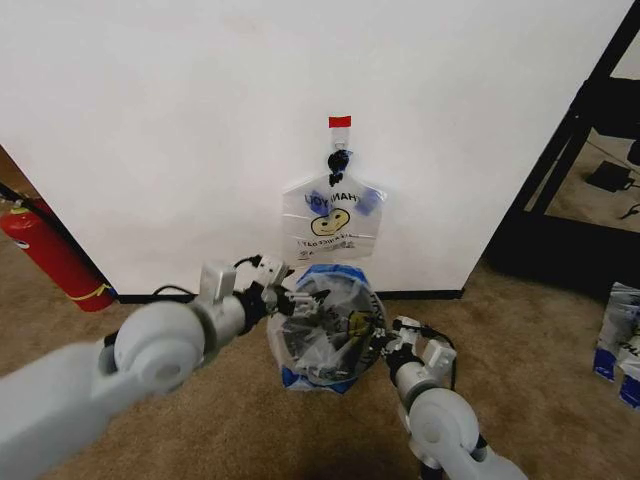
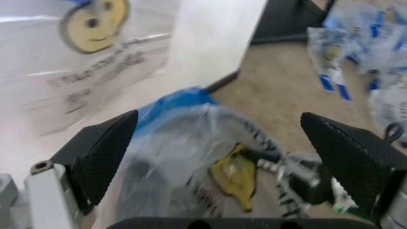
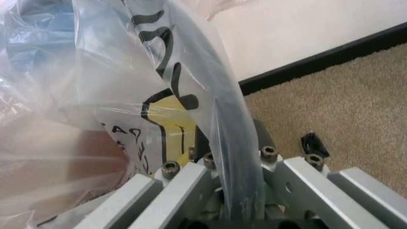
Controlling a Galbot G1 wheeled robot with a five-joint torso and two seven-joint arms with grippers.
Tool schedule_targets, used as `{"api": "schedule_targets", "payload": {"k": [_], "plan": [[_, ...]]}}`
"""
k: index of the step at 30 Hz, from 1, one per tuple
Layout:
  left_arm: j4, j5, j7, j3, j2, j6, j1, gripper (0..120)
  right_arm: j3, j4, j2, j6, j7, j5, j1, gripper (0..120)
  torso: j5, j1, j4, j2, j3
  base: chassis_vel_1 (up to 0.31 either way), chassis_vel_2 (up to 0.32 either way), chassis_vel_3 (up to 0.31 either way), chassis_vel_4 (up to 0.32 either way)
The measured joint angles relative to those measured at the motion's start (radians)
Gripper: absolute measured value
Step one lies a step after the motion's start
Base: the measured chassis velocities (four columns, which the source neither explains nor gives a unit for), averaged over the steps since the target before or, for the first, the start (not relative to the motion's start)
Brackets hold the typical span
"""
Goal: Pick up the garbage bag from the wall and place it over the trash bin.
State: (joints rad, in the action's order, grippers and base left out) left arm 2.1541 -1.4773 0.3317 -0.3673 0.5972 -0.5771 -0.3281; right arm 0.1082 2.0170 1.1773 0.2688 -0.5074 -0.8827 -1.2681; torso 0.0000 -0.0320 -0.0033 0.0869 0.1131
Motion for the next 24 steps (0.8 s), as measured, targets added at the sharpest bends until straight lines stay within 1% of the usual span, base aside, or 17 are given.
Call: {"api": "schedule_targets", "payload": {"k": [1, 2, 3, 6, 8, 9, 14, 17, 21, 24], "plan": [[0.000, 0.000, 0.000, 0.000, 0.000, 0.000, 0.000, 100, 0.000, 0.000, 0.000, 0.000, 0.000, 0.000, 0.000, 0, 0.0000, 0.000, 0.0000, 0.000, 0.000, 0.000, 0.000, 0.000, 0.000], [-0.019, -0.025, -0.003, -0.020, 0.016, -0.011, 0.036, 100, 0.001, -0.001, -0.001, -0.002, 0.005, 0.006, -0.003, 0, 0.0007, 0.000, -0.0002, 0.000, 0.000, 0.000, 0.000, 0.000, 0.000], [-0.051, -0.060, -0.005, -0.047, 0.043, -0.023, 0.082, 100, 0.001, -0.002, -0.002, -0.007, 0.012, 0.013, -0.007, 0, 0.0006, 0.000, -0.0006, 0.000, 0.000, 0.000, 0.000, 0.000, 0.000], [-0.121, -0.121, 0.000, -0.083, 0.103, -0.041, 0.143, 100, 0.002, -0.003, -0.002, -0.013, 0.024, 0.025, -0.010, 0, 0.0002, 0.000, -0.0001, 0.000, 0.000, 0.000, 0.000, 0.000, 0.000], [-0.175, -0.133, 0.000, -0.103, 0.140, -0.046, 0.168, 100, 0.000, -0.003, -0.002, -0.014, 0.028, 0.028, -0.010, 0, 0.0000, 0.000, 0.0002, 0.000, 0.000, 0.000, 0.000, 0.000, 0.000], [-0.175, -0.133, 0.000, -0.103, 0.140, -0.046, 0.168, 100, 0.000, -0.003, -0.002, -0.014, 0.028, 0.028, -0.010, 0, 0.0000, 0.000, 0.0002, 0.000, 0.000, 0.000, 0.000, 0.000, 0.000], [-0.298, -0.126, -0.021, -0.133, 0.197, -0.053, 0.200, 100, -0.001, 0.003, -0.007, -0.014, 0.030, 0.029, -0.012, 0, 0.0000, 0.000, 0.0001, 0.000, 0.000, 0.000, 0.000, 0.000, 0.000], [-0.331, -0.119, -0.029, -0.140, 0.205, -0.064, 0.210, 100, -0.001, 0.005, -0.011, -0.013, 0.030, 0.028, -0.013, 0, 0.0001, 0.000, 0.0002, 0.000, 0.000, 0.000, 0.000, 0.000, 0.000], [-0.378, -0.083, -0.051, -0.156, 0.215, -0.097, 0.223, 97, 0.000, 0.006, -0.017, -0.013, 0.030, 0.024, -0.011, 0, 0.0000, 0.000, 0.0003, 0.000, 0.000, 0.000, 0.000, 0.000, 0.000], [-0.400, -0.048, -0.090, -0.174, 0.213, -0.125, 0.234, 96, -0.001, 0.006, -0.017, -0.012, 0.030, 0.022, -0.009, 0, 0.0001, 0.000, 0.0001, 0.000, 0.000, 0.000, 0.000, 0.000, 0.000]]}}
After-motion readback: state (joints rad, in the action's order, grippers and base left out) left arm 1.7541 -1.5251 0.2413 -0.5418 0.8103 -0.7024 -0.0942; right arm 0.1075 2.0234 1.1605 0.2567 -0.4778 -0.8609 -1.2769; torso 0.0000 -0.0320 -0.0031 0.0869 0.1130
